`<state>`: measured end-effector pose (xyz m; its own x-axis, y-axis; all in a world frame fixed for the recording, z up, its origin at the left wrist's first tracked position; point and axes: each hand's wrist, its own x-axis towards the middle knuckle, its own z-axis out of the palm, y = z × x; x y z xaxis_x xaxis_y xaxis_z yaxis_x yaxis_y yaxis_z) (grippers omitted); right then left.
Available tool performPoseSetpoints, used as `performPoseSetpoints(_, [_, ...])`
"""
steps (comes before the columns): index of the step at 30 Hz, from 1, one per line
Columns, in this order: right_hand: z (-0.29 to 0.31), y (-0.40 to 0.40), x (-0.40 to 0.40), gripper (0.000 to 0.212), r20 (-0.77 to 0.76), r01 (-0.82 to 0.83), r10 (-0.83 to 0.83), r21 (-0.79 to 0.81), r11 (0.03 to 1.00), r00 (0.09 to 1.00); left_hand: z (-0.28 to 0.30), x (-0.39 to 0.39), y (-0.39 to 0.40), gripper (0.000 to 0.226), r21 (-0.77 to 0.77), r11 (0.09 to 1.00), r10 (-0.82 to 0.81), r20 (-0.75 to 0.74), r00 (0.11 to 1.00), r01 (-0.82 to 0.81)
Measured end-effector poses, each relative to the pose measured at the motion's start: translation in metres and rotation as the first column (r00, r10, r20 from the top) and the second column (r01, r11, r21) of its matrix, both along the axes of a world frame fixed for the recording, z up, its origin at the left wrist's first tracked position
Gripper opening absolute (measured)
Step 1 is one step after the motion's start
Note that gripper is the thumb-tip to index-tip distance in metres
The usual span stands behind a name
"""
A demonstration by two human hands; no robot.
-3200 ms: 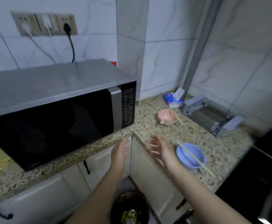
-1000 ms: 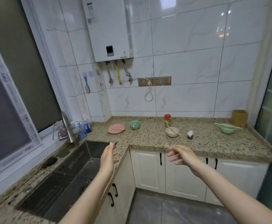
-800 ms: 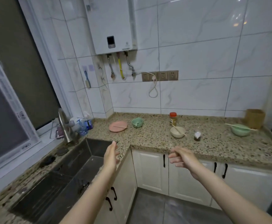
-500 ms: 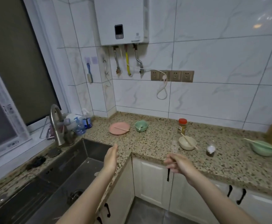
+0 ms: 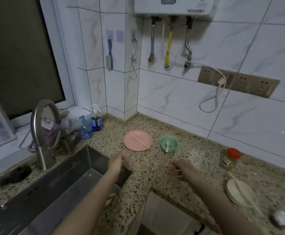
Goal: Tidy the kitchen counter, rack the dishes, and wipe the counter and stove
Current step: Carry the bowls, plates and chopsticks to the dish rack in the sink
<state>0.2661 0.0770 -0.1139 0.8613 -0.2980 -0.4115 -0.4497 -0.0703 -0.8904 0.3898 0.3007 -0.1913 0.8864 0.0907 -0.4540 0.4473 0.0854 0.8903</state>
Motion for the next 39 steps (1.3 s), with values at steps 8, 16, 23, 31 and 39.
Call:
performPoseSetpoints(8, [-0.035, -0.012, 0.117, 0.023, -0.001, -0.073, 0.073, -0.125, 0.990, 0.997, -0.037, 0.073, -0.006, 0.016, 0.172, 0.981, -0.090, -0.013, 0.996, 0.091])
performPoseSetpoints(16, [-0.111, -0.010, 0.249, 0.019, -0.090, -0.400, 0.396, -0.365, 0.841, 0.914, -0.063, 0.117, -0.003, 0.018, 0.230, 0.924, -0.242, -0.264, 0.934, 0.305])
performPoseSetpoints(23, [-0.162, -0.009, 0.353, 0.033, -0.249, -0.561, 0.523, -0.566, 0.605, 0.815, -0.069, 0.169, -0.022, 0.019, 0.255, 0.944, -0.121, -0.320, 0.940, 0.208])
performPoseSetpoints(31, [-0.211, -0.001, 0.409, 0.057, -0.422, -0.687, 0.596, -0.647, 0.330, 0.683, -0.108, 0.215, -0.046, 0.060, 0.593, 0.707, -0.238, -0.315, 0.919, 0.386])
performPoseSetpoints(39, [-0.221, -0.007, 0.431, 0.028, -0.413, -0.704, 0.663, -0.665, 0.249, 0.625, -0.131, 0.226, -0.056, 0.052, 0.674, 0.630, -0.265, -0.279, 0.923, 0.385])
